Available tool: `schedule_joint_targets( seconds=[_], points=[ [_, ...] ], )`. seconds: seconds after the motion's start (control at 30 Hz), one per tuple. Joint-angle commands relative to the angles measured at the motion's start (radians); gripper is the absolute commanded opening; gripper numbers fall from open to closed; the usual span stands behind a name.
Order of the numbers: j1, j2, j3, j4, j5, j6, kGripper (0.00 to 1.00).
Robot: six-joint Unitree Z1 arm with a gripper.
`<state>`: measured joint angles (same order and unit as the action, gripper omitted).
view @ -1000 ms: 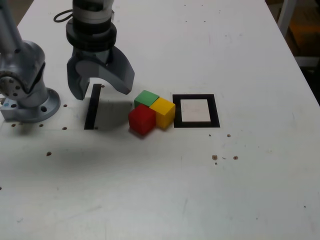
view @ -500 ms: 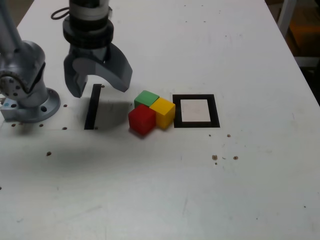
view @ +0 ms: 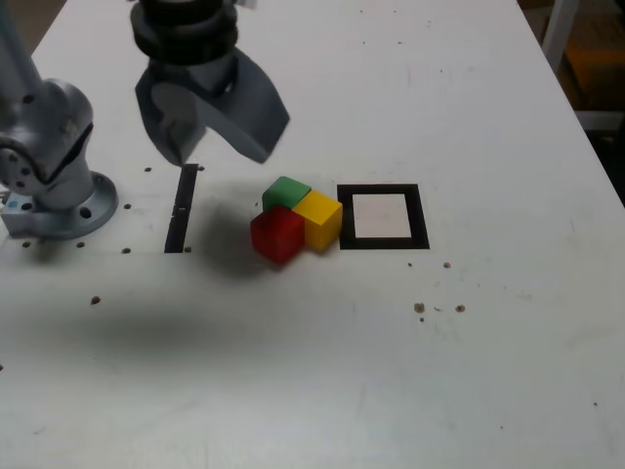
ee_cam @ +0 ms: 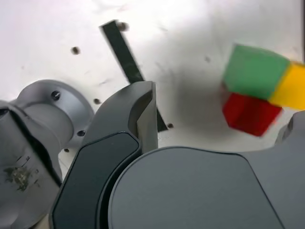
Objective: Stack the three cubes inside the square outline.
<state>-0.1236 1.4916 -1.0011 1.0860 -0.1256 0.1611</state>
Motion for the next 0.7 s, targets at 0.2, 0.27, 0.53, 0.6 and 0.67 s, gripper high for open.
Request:
schedule_joint_targets(
  seconds=[0.2,0.27,0.53,0.6,0.67],
  points=[
    [-0.191,0.104,-0.069,0.069,0.052,0.127,1.00],
    [-0.235,0.137,-0.077,0.072,0.060,0.151,0.99],
    [-0.312,0.216,-0.090,0.072,0.123,0.160,0.99],
    [-0.314,0.218,-0.087,0.059,0.114,0.155,0.99],
    [-0.314,0.218,-0.084,0.048,0.109,0.152,0.99]
  ],
)
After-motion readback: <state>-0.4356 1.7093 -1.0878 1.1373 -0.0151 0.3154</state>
